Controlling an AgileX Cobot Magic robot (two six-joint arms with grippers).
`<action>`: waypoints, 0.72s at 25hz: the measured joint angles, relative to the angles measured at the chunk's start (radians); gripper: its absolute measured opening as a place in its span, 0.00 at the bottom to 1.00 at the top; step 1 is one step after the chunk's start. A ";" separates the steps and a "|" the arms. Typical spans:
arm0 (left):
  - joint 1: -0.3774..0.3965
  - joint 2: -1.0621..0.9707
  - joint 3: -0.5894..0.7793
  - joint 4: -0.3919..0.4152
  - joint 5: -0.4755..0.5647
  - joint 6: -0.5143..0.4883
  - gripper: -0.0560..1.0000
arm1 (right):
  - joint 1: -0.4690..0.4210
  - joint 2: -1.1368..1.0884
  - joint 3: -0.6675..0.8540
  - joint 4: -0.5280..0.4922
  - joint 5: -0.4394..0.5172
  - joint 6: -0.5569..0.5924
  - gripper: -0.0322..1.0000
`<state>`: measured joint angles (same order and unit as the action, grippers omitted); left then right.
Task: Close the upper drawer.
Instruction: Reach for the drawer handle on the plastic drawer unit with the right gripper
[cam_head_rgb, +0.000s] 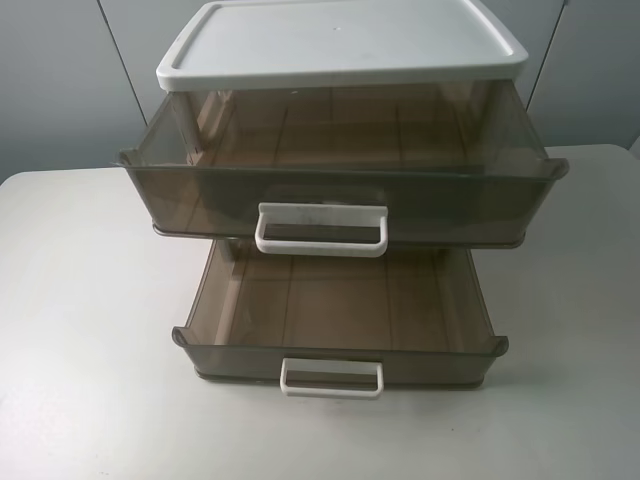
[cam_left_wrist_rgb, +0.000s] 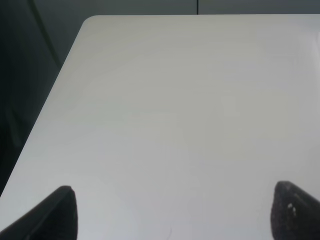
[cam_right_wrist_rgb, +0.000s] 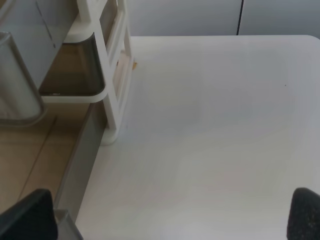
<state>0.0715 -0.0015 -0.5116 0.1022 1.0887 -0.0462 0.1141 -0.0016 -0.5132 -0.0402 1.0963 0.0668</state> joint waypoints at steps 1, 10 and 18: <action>0.000 0.000 0.000 0.000 0.000 0.000 0.75 | 0.000 0.000 0.000 0.000 0.000 0.000 0.71; 0.000 0.000 0.000 0.000 0.000 0.000 0.75 | -0.040 0.000 0.000 0.000 0.000 0.000 0.71; 0.000 0.000 0.000 0.000 0.000 0.000 0.75 | -0.044 0.000 0.000 0.000 0.000 0.000 0.71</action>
<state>0.0715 -0.0015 -0.5116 0.1022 1.0887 -0.0462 0.0698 -0.0016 -0.5132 -0.0402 1.0963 0.0668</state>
